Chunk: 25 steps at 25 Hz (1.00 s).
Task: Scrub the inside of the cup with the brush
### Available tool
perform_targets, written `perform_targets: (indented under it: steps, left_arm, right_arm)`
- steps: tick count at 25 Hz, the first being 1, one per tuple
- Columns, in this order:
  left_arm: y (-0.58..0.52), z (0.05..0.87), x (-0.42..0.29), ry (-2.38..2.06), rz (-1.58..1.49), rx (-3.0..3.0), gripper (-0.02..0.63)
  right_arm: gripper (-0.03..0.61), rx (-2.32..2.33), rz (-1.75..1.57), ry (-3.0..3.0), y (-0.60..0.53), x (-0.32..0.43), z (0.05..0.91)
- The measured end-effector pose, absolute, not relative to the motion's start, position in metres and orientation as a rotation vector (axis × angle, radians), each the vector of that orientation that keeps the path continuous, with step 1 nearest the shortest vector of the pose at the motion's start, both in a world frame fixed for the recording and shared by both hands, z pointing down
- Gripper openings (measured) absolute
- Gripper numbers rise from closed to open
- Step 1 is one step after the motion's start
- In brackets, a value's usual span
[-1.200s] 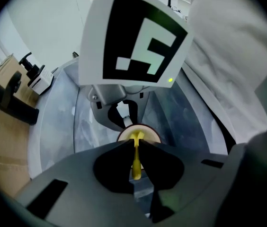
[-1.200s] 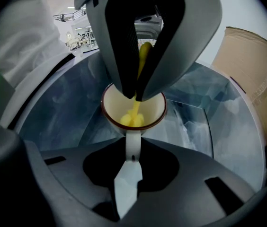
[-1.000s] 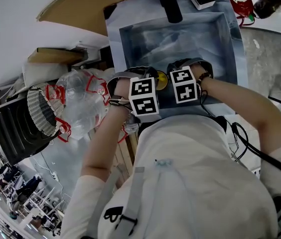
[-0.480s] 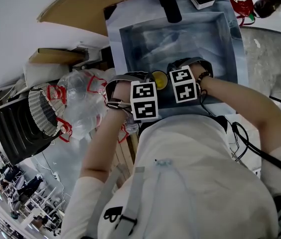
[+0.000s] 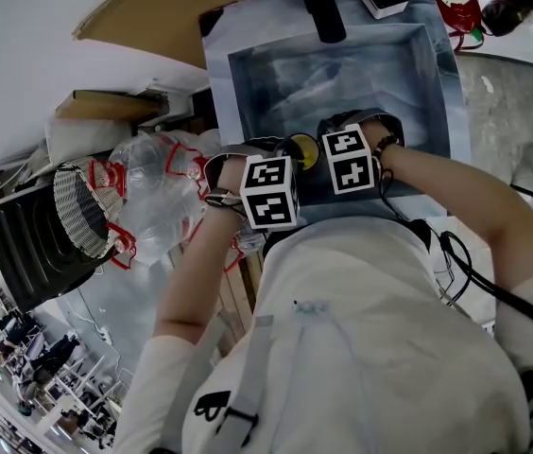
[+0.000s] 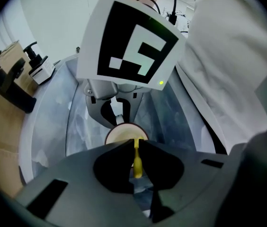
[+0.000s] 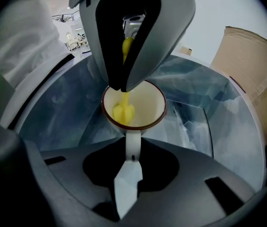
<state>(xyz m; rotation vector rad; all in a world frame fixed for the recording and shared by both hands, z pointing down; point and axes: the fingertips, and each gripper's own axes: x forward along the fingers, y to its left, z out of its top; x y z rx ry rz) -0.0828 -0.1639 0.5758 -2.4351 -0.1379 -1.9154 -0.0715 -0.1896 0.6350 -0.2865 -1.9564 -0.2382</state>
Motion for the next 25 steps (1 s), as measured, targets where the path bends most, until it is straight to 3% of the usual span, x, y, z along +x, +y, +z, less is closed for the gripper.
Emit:
perform_targets:
  steps: [10,16,25]
  left_arm:
    - [-0.175,0.56,-0.093,0.039,-1.896,-2.477,0.035]
    - [-0.185,0.541,-0.103,0.197,-1.836,-2.57,0.035]
    - [-0.189,0.512,-0.106,0.406,-1.669,-2.755,0.035]
  right_arm:
    - [0.077,-0.247,-0.248,-1.972,-0.19,-0.069,0.63]
    - [0.135,-0.237,-0.267,-1.973,-0.196,-0.065,0.624]
    - [0.144,-0.21,-0.276,-2.018,-0.195,-0.061,0.604]
